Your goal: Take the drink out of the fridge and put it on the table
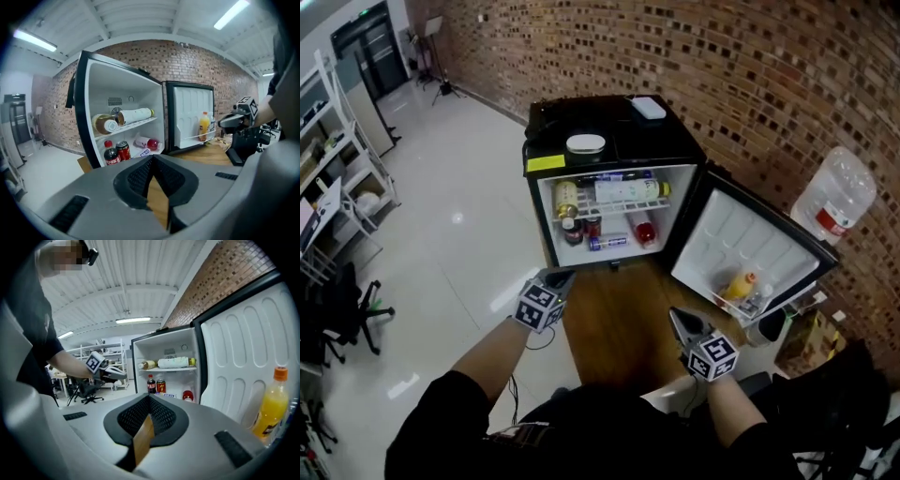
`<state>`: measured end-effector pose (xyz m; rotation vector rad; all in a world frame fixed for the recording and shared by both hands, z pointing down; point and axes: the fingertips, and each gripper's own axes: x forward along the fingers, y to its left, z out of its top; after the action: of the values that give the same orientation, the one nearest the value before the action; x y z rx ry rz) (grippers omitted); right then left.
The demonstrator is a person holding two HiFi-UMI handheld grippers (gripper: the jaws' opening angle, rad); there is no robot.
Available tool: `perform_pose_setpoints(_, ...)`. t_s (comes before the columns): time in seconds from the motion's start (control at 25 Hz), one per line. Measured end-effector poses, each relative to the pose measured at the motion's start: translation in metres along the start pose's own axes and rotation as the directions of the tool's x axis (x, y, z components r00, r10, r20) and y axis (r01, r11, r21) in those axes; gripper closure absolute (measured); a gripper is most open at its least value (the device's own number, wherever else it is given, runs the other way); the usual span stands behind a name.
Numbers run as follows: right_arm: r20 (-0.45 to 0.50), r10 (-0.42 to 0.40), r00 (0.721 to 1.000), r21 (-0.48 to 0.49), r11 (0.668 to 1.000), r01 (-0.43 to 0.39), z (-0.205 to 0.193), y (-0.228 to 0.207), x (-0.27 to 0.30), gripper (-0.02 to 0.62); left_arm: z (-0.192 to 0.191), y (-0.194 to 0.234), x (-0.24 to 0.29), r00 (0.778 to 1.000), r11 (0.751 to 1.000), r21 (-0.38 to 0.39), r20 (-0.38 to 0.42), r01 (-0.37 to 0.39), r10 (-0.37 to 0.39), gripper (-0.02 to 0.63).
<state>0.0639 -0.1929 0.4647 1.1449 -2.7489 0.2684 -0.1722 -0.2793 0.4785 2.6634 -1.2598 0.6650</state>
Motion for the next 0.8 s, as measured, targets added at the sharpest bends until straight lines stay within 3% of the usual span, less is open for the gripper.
perform_pose_setpoints(0.12, -0.030, 0.043, 0.999, -0.007, 0.999, -0.044, -0.023, -0.008, -0.003, 0.609, 0.005, -0.003, 0.046, 0.996, 0.995, 0.088, -0.077, -0.041, 0.048, 0.609)
perform_pose_setpoints(0.28, -0.020, 0.041, 0.999, 0.009, 0.999, -0.041, -0.050, -0.015, 0.006, 0.609, -0.003, 0.010, 0.102, 0.984, 0.978, 0.206, -0.165, -0.030, 0.065, 0.610)
perform_pose_setpoints(0.48, -0.042, 0.039, 0.998, 0.052, 0.998, -0.036, -0.080, -0.018, 0.008, 0.609, -0.025, 0.019, 0.166, 0.961, 0.933, 0.358, -0.263, 0.017, 0.083, 0.606)
perform_pose_setpoints(0.6, -0.058, 0.037, 0.998, 0.083, 0.996, -0.032, -0.097, -0.019, 0.005, 0.609, -0.033, 0.019, 0.192, 0.950, 0.906, 0.422, -0.299, 0.042, 0.096, 0.558)
perform_pose_setpoints(0.8, -0.065, 0.051, 0.997, 0.121, 0.992, -0.043, -0.116, -0.021, 0.001, 0.609, -0.050, 0.021, 0.224, 0.926, 0.849, 0.523, -0.354, 0.081, 0.130, 0.423)
